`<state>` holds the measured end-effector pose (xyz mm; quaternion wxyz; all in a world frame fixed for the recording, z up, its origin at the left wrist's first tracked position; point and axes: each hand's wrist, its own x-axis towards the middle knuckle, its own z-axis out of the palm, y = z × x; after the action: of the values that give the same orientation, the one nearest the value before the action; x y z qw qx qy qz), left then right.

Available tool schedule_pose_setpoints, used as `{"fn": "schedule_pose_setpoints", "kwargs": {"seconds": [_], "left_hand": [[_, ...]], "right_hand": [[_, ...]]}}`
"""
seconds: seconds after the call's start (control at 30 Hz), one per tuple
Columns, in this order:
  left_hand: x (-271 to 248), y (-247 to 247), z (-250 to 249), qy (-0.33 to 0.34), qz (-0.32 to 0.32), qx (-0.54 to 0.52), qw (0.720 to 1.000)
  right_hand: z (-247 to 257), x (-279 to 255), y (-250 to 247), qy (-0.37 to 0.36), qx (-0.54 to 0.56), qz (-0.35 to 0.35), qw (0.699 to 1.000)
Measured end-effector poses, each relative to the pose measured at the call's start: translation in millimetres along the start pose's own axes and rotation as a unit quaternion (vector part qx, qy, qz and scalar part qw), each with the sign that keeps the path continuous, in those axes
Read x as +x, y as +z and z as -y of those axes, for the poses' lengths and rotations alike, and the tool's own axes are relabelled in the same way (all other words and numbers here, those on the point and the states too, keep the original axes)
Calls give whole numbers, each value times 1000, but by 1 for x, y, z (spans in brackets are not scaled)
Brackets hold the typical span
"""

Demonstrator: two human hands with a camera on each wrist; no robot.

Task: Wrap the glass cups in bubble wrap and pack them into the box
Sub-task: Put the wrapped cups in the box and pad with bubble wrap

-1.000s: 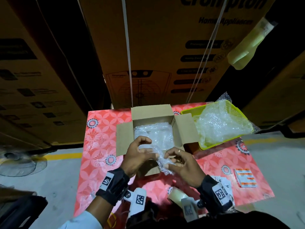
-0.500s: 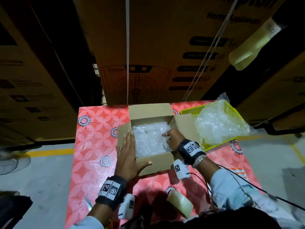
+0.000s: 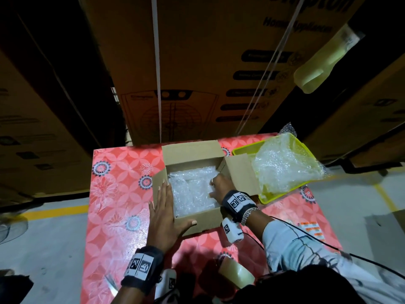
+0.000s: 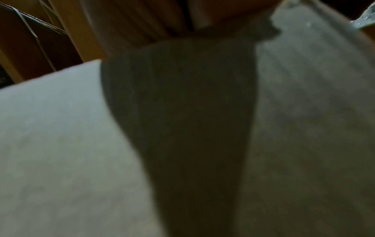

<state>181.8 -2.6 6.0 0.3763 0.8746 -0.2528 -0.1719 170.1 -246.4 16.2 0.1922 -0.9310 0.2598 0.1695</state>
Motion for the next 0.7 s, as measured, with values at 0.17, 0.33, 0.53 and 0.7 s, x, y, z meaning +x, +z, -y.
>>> {"fn": "schedule_pose_setpoints", "kwargs": {"seconds": [0.17, 0.33, 0.53, 0.7], "left_hand": [[-1, -1, 0, 1, 0, -1, 1000], [0, -5, -2, -3, 8, 20, 1000], [0, -8, -5, -3, 15, 30, 999], [-2, -12, -14, -1, 3, 34, 999]], "right_hand": [[-11, -4, -7, 6, 26, 24, 999], [-22, -15, -4, -2, 10, 59, 998], [-13, -32, -5, -28, 9, 65, 997], [-21, -55, -25, -61, 74, -16, 995]]}}
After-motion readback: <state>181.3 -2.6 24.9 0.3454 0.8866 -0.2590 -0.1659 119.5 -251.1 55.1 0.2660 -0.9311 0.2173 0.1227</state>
